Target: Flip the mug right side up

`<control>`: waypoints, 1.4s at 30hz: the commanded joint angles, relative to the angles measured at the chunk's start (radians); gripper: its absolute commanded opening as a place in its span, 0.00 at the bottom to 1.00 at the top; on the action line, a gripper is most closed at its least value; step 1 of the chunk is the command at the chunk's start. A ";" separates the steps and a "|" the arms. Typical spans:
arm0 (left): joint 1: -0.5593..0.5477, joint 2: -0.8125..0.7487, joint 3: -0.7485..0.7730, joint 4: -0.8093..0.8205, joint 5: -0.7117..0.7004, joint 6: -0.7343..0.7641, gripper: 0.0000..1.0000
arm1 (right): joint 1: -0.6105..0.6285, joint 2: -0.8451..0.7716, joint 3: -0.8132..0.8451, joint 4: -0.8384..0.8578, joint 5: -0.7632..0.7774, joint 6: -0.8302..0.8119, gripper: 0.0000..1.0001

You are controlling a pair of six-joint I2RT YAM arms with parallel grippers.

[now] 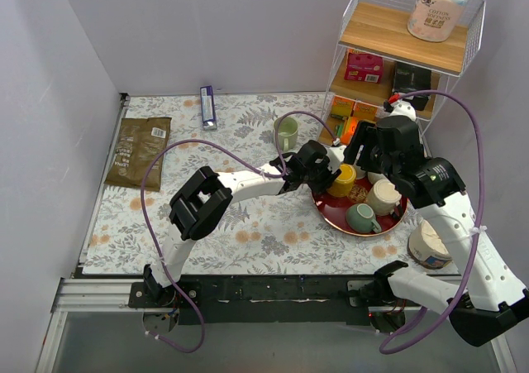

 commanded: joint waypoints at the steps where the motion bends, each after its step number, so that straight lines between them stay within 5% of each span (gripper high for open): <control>1: -0.004 -0.012 0.023 -0.005 0.001 0.009 0.30 | -0.008 -0.004 0.010 0.010 0.012 -0.003 0.75; 11: -0.004 0.000 0.030 -0.007 0.000 0.018 0.29 | -0.009 -0.005 0.010 0.006 0.013 0.002 0.74; 19: -0.004 0.003 0.033 -0.008 -0.005 0.021 0.00 | -0.009 -0.008 0.003 0.006 0.015 0.008 0.74; 26: -0.003 -0.015 0.030 -0.011 -0.025 0.008 0.00 | -0.009 -0.011 0.006 0.006 0.012 0.011 0.74; 35: 0.006 -0.122 0.097 -0.116 0.012 -0.330 0.00 | -0.012 -0.004 0.055 0.016 -0.020 0.029 0.75; 42: 0.121 -0.294 0.027 -0.097 0.168 -0.659 0.00 | -0.014 0.016 0.114 0.062 -0.125 0.037 0.75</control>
